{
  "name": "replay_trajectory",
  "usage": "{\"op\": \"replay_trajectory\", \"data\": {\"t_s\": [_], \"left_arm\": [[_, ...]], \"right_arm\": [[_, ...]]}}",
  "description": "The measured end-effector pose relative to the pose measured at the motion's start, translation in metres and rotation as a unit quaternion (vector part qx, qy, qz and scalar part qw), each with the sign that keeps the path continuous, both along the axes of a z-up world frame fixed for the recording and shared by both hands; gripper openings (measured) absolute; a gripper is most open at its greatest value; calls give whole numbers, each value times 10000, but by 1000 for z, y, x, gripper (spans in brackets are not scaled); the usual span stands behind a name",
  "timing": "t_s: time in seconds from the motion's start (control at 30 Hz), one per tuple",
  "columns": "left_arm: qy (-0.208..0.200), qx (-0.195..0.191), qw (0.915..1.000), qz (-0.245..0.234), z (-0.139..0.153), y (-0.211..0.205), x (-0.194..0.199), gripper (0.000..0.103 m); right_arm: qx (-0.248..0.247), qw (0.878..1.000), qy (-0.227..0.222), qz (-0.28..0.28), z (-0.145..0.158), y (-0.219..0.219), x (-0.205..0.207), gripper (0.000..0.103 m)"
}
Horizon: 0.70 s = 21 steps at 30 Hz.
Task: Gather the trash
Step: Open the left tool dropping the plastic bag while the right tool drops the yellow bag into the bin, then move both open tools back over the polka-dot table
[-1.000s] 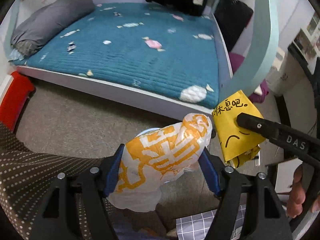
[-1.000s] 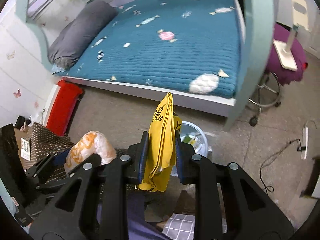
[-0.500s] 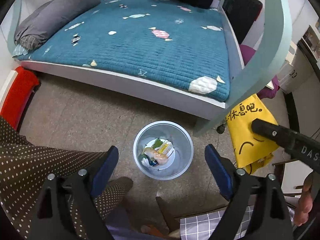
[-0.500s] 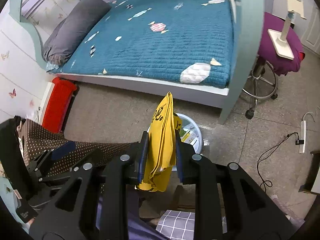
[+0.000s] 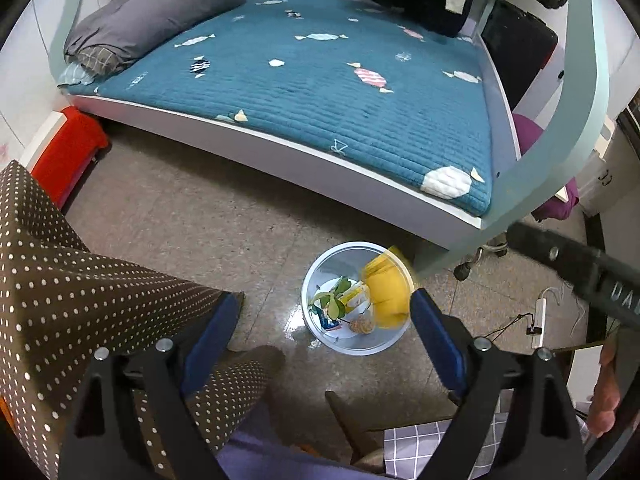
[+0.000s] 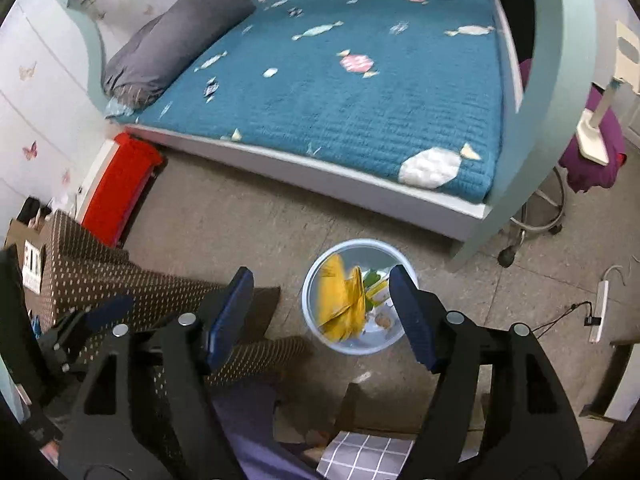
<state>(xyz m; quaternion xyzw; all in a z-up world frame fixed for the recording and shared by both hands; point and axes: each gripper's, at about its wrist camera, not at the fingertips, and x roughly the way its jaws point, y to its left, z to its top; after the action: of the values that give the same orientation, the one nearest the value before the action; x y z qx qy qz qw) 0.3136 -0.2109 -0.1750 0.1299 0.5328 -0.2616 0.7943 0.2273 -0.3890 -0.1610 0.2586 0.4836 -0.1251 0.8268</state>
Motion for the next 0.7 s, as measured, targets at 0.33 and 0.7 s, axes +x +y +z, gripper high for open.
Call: {"op": "replay_trajectory", "data": {"t_s": [0.33,0.7], "left_arm": [[-74,-70,9999,-3,9,6,-4,87],[-338,-249,9990,140,37,21,-11,87]], "right_arm": [[-82,9999,107,45,0,10,-9,70],[-217,9997,-61,113,24,22,-16,70]]}}
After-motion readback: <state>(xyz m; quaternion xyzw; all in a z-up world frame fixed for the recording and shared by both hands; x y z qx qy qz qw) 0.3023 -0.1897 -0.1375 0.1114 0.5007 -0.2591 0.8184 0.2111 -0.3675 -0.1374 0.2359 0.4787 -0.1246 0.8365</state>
